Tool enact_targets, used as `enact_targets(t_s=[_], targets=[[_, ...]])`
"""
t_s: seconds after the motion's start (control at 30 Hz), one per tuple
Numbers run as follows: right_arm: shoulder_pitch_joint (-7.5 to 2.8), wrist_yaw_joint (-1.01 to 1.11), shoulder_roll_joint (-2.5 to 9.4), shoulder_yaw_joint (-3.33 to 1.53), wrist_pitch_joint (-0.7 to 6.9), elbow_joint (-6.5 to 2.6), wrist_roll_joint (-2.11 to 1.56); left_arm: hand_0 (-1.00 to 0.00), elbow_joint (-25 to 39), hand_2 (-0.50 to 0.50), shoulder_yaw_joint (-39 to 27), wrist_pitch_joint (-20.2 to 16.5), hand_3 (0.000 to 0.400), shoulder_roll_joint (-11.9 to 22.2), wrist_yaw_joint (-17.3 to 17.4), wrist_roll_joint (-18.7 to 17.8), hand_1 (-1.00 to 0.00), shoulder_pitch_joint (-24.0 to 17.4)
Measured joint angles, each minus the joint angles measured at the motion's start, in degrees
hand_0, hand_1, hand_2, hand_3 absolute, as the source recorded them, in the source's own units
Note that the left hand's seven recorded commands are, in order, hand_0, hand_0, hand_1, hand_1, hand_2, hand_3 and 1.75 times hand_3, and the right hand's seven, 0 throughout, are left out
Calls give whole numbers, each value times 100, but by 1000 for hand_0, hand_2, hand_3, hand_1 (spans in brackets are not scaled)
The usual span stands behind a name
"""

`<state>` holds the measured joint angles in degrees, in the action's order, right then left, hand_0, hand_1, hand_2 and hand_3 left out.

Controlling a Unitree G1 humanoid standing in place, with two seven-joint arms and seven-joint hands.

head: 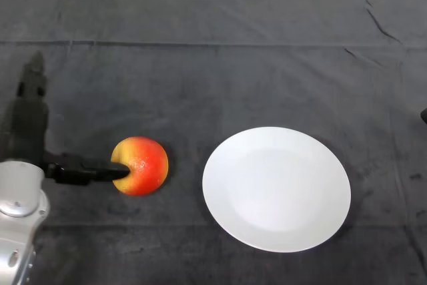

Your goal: Move the apple to the plate

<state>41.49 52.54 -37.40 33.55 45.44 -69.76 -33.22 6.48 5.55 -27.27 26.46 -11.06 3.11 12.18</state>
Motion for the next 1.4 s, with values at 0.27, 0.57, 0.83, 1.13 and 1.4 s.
enact_targets(t_s=[0.27,0.57,0.83,1.13,1.4], targets=[[0,0,0,0,0,0,0,0,-1,0,575,-281,0,-162,241,74,0,86],[0,0,0,0,0,0,0,-1000,-10,-471,770,-315,400,-160,563,225,-59,299],[0,0,0,0,0,0,0,-1000,-16,0,771,-353,400,-158,717,264,-1000,305],[0,0,0,0,0,0,0,-1000,-15,0,770,-415,400,-156,730,346,-1000,309],[0,0,0,1,0,0,0,-1000,97,0,770,-924,400,-155,731,511,-1000,502]])
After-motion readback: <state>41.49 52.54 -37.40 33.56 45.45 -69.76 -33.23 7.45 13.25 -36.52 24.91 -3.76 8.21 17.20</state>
